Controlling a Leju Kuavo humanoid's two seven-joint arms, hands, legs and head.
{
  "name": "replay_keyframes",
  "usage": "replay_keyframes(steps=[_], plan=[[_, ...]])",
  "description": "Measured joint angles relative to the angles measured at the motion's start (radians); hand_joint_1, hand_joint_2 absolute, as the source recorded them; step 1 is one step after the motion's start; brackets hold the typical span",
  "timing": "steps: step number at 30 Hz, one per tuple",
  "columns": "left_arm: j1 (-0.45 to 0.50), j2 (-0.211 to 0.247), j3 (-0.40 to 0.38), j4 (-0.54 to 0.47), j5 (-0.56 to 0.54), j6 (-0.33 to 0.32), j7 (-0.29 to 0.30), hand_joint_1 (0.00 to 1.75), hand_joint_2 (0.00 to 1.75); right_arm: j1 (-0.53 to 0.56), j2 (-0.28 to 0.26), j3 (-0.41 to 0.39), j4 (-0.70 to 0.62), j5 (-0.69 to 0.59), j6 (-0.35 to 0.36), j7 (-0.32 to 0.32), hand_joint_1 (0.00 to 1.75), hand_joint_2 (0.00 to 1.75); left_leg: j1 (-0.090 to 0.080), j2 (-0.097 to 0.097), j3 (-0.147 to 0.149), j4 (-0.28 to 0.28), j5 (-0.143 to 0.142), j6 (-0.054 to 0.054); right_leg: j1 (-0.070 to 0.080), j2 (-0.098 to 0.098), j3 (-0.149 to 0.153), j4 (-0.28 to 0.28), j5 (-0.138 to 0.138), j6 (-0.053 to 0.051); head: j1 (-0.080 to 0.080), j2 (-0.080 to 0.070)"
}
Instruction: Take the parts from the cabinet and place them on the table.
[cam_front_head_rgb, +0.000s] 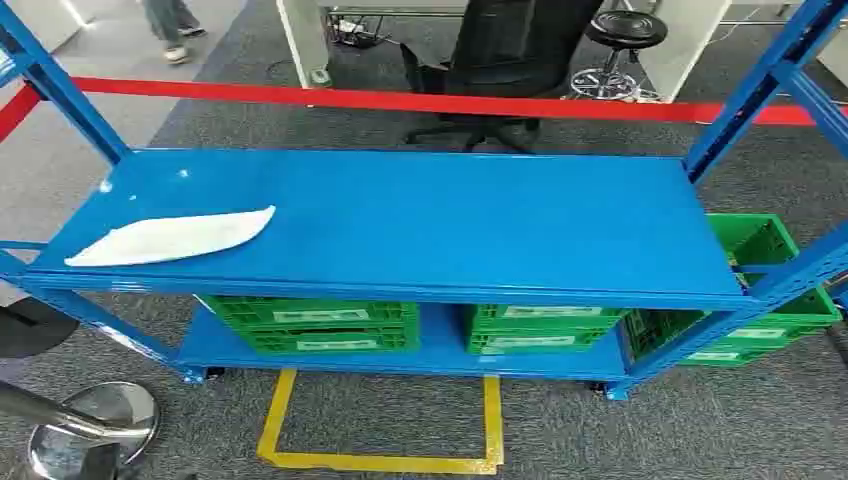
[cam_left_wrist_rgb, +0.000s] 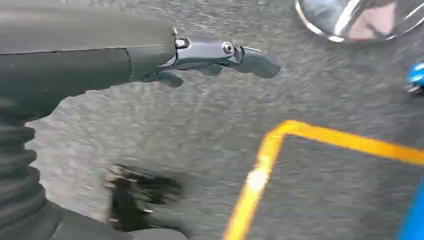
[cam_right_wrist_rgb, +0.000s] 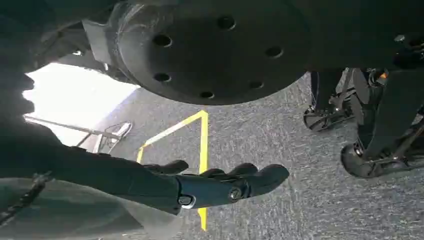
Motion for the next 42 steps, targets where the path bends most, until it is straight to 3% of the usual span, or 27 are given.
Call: replay_keyframes(steps=[7, 16, 33, 38, 42], plan=[[-0.014, -0.049, 0.105, -0.169, 0.077, -0.043, -0.049, 0.00, 1.75, -0.023, 0.000, 0.129, 0.032, -0.106, 0.000, -0.027, 0.00, 1.75, 0.000, 0.000, 0.000, 0.000, 0.000, 0.000, 0.000, 0.002, 0.000, 0.000, 0.000, 0.000, 0.000, 0.000], [0.030, -0.098, 0.091, -0.426, 0.197, -0.038, -0.115, 0.00, 1.75, -0.039, 0.000, 0.288, 0.067, -0.180, -0.008, -0.140, 0.00, 1.75, 0.000, 0.001, 0.000, 0.000, 0.000, 0.000, 0.000, 0.001, 0.000, 0.000, 0.000, 0.000, 0.000, 0.000], [0.132, -0.171, -0.174, -0.942, 0.201, 0.080, -0.250, 0.00, 1.75, -0.072, 0.005, 0.527, 0.118, -0.286, -0.078, -0.246, 0.00, 1.75, 0.000, 0.001, 0.001, 0.000, 0.000, 0.000, 0.000, 0.001, 0.000, 0.000, 0.000, 0.000, 0.000, 0.000], [0.154, -0.161, -0.286, -1.056, 0.133, 0.133, -0.260, 0.00, 1.75, -0.081, 0.006, 0.580, 0.124, -0.310, -0.093, -0.251, 0.00, 1.75, 0.000, 0.001, 0.001, 0.000, 0.000, 0.000, 0.000, 0.001, 0.000, 0.000, 0.000, 0.000, 0.000, 0.000], [0.157, -0.125, -0.387, -1.106, 0.058, 0.171, -0.228, 0.00, 1.75, -0.086, 0.006, 0.612, 0.127, -0.329, -0.098, -0.251, 0.00, 1.75, 0.000, 0.001, 0.001, 0.000, 0.000, 0.000, 0.000, 0.001, 0.001, 0.000, 0.000, 0.000, 0.000, 0.000]])
